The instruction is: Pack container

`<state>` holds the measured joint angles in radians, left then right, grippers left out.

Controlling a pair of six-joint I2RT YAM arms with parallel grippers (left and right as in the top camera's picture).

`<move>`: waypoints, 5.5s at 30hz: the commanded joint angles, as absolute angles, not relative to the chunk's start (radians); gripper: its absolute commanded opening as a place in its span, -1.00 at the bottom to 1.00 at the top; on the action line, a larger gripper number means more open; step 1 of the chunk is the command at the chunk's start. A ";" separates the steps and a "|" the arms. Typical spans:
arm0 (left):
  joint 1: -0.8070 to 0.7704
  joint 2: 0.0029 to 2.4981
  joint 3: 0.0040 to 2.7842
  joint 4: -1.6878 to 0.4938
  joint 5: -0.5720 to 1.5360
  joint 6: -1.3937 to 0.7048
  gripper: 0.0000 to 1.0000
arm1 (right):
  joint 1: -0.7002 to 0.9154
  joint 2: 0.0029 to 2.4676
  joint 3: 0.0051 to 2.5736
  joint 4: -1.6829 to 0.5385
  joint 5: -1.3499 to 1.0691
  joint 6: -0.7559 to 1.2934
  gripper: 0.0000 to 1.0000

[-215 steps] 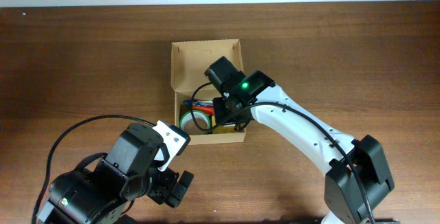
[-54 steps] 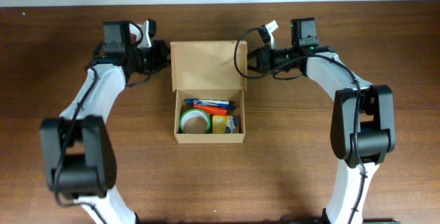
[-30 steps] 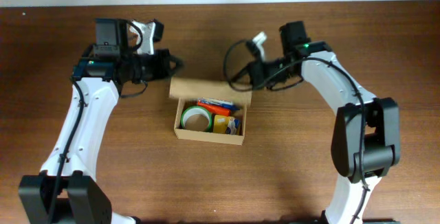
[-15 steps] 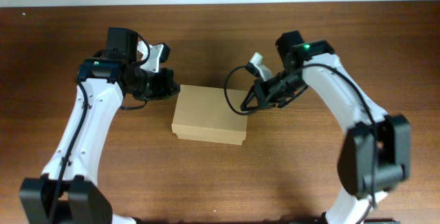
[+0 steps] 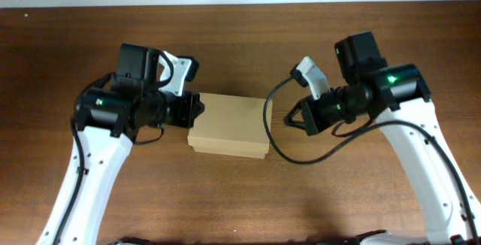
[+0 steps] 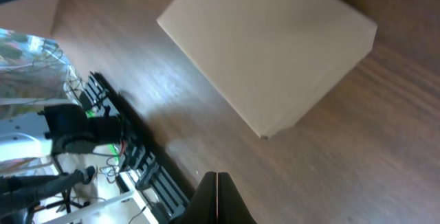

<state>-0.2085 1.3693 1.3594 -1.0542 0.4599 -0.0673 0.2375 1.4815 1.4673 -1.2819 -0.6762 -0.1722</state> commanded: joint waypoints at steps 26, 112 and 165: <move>-0.210 1.361 0.951 -0.725 0.444 -0.159 -0.97 | 0.422 1.539 1.102 -0.802 -0.564 0.009 -0.92; -0.268 0.783 1.024 -1.090 0.160 -0.368 -0.96 | 0.431 1.068 1.223 -1.220 -0.511 0.039 -0.93; -0.253 0.371 1.024 -1.259 0.145 -0.266 0.99 | 0.431 0.562 1.223 -1.511 -0.413 0.094 0.98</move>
<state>-0.2619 0.3904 1.0138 -1.3399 0.1665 -0.3084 0.4229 0.5655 1.2106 -1.5116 -0.4267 0.0944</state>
